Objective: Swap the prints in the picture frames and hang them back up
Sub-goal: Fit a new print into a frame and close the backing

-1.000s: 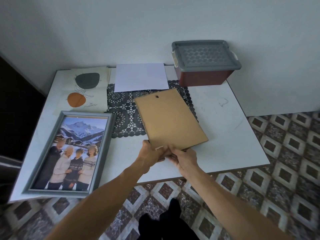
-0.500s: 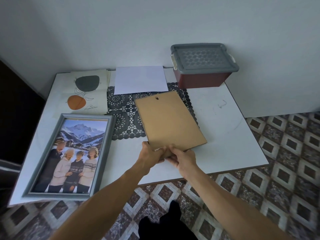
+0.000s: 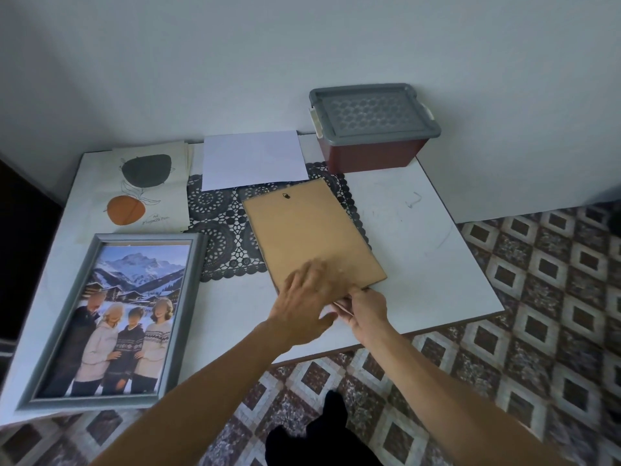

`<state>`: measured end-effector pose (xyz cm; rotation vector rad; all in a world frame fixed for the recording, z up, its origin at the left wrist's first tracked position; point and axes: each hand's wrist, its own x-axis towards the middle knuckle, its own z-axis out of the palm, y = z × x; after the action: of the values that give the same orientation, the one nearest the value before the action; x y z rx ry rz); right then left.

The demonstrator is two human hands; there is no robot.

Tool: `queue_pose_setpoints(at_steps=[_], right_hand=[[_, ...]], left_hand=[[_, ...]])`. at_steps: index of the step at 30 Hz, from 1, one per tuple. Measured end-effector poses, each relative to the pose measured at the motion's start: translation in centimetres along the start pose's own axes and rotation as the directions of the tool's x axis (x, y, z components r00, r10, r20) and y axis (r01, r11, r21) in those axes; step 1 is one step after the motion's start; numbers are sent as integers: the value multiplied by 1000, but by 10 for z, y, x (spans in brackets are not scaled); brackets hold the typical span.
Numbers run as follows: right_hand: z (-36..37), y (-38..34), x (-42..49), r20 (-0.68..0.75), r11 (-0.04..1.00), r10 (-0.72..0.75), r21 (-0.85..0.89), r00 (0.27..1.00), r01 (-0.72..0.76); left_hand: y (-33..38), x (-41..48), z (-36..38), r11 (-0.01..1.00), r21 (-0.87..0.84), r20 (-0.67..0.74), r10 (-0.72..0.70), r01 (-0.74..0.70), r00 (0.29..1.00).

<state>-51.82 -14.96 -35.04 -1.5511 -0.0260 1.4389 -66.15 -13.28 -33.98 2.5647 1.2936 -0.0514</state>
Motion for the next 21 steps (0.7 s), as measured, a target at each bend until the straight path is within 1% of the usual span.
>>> queue_pose_setpoints(at_steps=[2,4,8,11,14,16,18,21], right_hand=[[0,0,-1,-9,999,-38,-19,999,38],[0,1,0,-13,998,-62,-23,998,62],[2,3,-1,-22,997,-66,-52,998,65],[1,1,-3,-17,999,-32,-29,999,31],[-5,-4,-3,25,1000,21,15,999,-22],[-8,-4,-2,26,1000,12,-1,1000,-12],[-8,-4,-1,-2,1000,-13,-14,1000,13],[-6,-4,-1,-28,999,-37,-23,999,37]], left_hand=[[2,2,12,997,65,19,29,-30,999],[4,3,17,992,124,16,13,-14,1000],[7,5,15,978,209,19,2,-6,1000],[15,7,9,973,228,-3,-31,31,1000],[21,12,5,965,256,5,-64,60,998],[23,13,4,959,278,27,-74,64,997],[25,14,4,959,278,46,-81,65,996],[27,15,5,960,269,44,-88,73,995]])
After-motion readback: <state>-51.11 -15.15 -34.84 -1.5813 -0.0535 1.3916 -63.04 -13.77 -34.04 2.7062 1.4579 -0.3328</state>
